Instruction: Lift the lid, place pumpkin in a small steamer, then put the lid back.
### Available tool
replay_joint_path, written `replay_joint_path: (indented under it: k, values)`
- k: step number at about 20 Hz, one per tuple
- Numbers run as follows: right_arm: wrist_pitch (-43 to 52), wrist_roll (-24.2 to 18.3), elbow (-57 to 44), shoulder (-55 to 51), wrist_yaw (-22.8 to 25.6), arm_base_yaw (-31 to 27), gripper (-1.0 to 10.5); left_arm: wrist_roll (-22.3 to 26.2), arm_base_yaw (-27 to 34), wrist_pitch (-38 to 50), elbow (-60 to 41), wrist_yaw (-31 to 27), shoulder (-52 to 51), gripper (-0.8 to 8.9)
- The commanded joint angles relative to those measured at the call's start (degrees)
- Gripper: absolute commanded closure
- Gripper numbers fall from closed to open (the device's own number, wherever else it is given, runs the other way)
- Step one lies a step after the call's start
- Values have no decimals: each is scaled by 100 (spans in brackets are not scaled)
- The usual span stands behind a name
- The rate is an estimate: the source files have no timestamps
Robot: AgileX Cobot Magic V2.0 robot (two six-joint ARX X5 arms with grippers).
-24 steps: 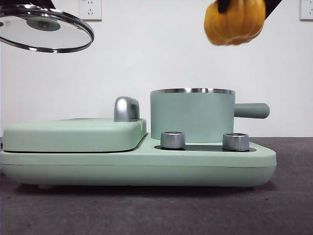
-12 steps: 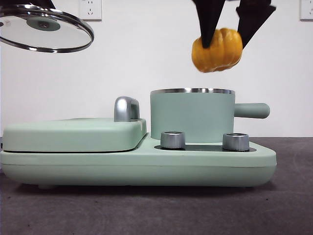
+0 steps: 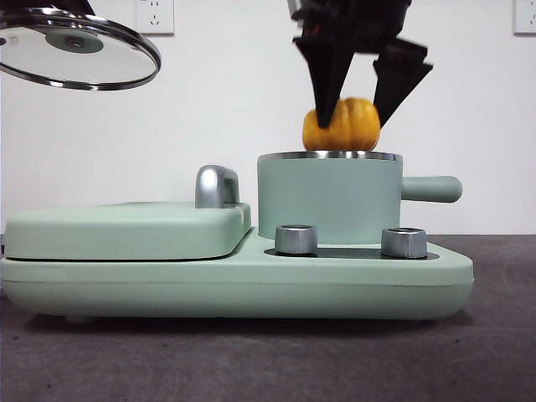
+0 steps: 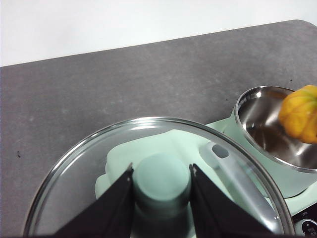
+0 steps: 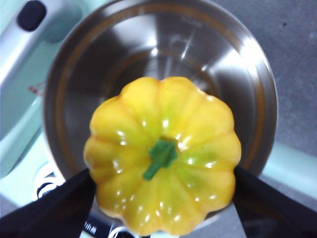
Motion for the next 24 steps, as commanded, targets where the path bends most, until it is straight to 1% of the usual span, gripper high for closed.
replay_joint_path:
  k: [1, 4, 9, 21, 22, 24]
  values:
    - [197, -87, 164, 251, -17, -7, 590, 20, -4, 188, 83, -2, 0, 804]
    - [365, -87, 166, 437, -39, -9, 590, 22, -4, 190, 83, -9, 2, 804]
    - [503, -105, 166, 761, -208, -15, 590, 22, 0, 208, 83, -11, 39, 804]
    - [629, -210, 164, 1384, -297, -15, 589, 48, 0, 212, 83, -11, 173, 804]
    - [649, -234, 164, 1410, -297, -15, 571, 48, 0, 212, 83, -11, 175, 804]
    - [745, -236, 166, 1408, -293, 15, 482, 48, 0, 208, 83, -11, 175, 804]
